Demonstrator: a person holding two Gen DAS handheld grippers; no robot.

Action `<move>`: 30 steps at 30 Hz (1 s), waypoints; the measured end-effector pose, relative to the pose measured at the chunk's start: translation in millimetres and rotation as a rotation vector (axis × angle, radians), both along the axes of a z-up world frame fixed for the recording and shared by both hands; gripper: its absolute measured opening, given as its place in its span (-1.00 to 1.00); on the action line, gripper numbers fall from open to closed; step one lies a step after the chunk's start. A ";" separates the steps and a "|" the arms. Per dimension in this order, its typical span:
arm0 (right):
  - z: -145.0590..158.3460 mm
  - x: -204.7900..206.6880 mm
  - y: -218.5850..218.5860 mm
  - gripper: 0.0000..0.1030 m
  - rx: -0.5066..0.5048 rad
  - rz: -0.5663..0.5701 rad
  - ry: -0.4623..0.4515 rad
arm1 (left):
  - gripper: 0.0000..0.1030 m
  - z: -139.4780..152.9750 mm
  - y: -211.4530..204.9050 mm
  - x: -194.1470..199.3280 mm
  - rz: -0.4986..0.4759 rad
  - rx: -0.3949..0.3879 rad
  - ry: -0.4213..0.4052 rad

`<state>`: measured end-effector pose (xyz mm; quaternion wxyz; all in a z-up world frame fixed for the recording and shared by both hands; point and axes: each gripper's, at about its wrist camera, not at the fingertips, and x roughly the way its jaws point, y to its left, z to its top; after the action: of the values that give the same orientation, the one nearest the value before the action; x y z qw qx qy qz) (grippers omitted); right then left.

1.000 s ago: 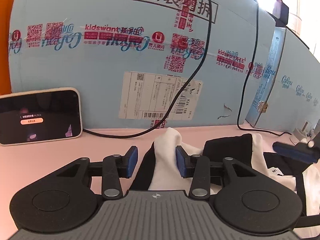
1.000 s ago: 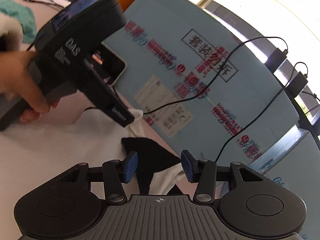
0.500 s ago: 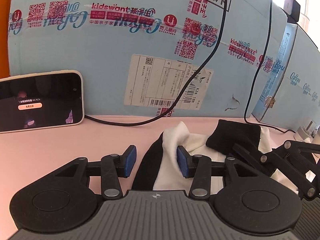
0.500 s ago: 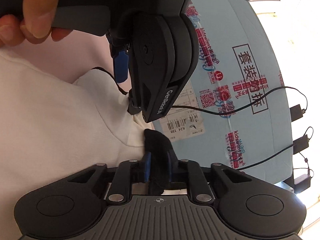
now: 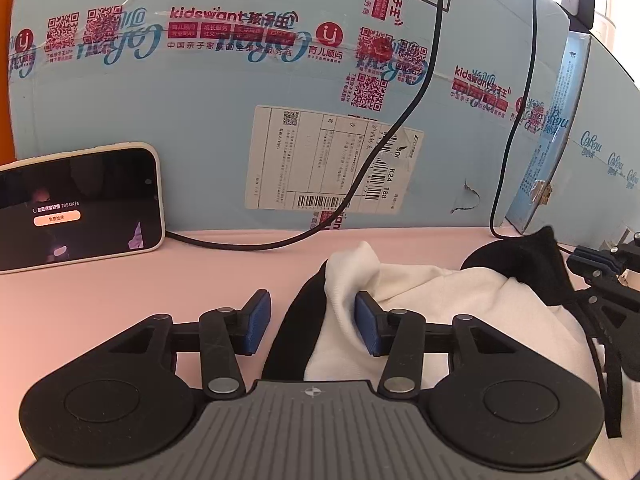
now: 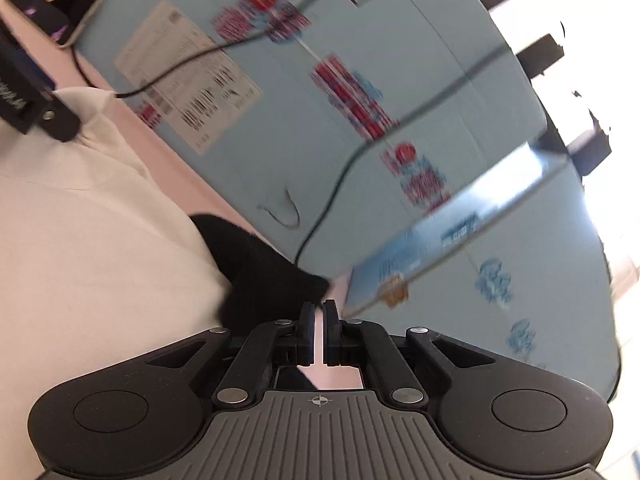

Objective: Fold clothes

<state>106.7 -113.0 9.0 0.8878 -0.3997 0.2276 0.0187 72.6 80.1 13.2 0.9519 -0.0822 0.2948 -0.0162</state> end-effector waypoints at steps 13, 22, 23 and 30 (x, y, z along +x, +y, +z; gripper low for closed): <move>71.5 -22.1 -35.7 0.41 0.406 0.288 0.050 | 0.02 -0.8 -1.6 1.6 -0.022 0.005 0.001; 29.2 17.1 22.4 -0.12 0.068 0.402 0.242 | 0.12 -1.1 -5.6 1.0 -0.035 0.026 0.003; 26.7 20.3 26.0 -0.12 0.042 0.412 0.271 | 0.13 -1.2 -6.0 1.1 -0.036 0.028 0.004; 13.1 43.4 32.2 -0.32 0.019 0.311 0.395 | 0.15 -1.9 -7.4 0.6 -0.039 0.039 0.005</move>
<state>150.1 -80.8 22.1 0.8162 -0.4101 0.3326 0.2348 73.2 72.7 11.3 0.9521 -0.0578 0.2989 -0.0285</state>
